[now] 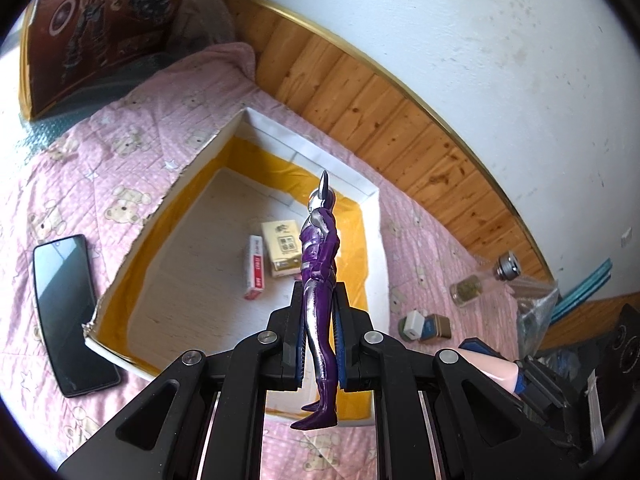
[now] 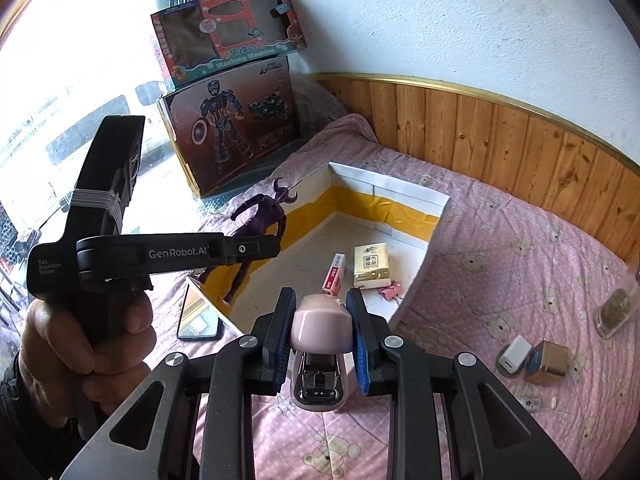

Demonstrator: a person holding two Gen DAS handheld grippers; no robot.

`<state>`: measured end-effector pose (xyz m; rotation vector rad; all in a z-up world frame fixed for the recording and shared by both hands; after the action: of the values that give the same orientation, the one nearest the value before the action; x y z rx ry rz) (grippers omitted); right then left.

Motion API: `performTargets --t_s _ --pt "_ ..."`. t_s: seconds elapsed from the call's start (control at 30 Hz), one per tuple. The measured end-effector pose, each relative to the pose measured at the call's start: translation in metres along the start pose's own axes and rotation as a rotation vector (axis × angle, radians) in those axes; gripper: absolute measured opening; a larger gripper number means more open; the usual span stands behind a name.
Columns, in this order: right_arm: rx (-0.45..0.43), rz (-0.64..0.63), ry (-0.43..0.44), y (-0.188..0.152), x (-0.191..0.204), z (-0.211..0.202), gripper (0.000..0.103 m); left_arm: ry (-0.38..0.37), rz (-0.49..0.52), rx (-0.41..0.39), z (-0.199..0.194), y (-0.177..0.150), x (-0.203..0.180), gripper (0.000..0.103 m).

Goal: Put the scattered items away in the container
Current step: 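Lift the figure and stapler and carry both toward the white box, then lower both tools into the box and open them to drop figure and stapler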

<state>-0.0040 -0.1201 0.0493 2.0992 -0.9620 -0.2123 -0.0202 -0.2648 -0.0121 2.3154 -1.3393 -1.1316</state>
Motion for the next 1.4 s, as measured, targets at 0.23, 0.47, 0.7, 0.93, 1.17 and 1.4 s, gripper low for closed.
performTargets --t_s 0.23,0.47,0.7,0.93,1.17,1.4 --pt "0.027 -0.008 0.028 0.011 0.007 0.02 0.027 0.019 -0.041 -0.004 0.003 0.009 0.017 0.011" --pt "0.069 0.007 0.06 0.023 0.008 0.044 0.027 0.029 -0.059 -0.002 0.005 0.018 0.027 0.011" --pt "0.123 0.053 0.103 0.036 0.006 0.074 0.027 0.049 -0.073 0.033 0.018 0.021 0.04 0.012" --pt "0.168 0.116 0.12 0.053 -0.001 0.104 0.027 0.062 -0.1 0.08 0.035 0.02 0.054 0.012" --pt "0.216 0.196 0.126 0.067 -0.009 0.135 0.027 0.07 -0.12 0.117 0.049 0.017 0.059 0.012" --pt "0.246 0.224 0.112 0.082 -0.006 0.167 0.027 0.074 -0.145 0.148 0.061 0.014 0.064 0.012"
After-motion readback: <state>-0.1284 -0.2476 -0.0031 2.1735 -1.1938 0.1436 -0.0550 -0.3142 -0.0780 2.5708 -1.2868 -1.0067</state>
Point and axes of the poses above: each gripper's, at about its wrist camera, not at the fingertips, and z roughly the way its jaws point, x to its left, y to its top, the point moved 6 cm from there along z, roughly the way its jaws point, and after that the axes turned 2 degrees about z, right-handed, at the moved point
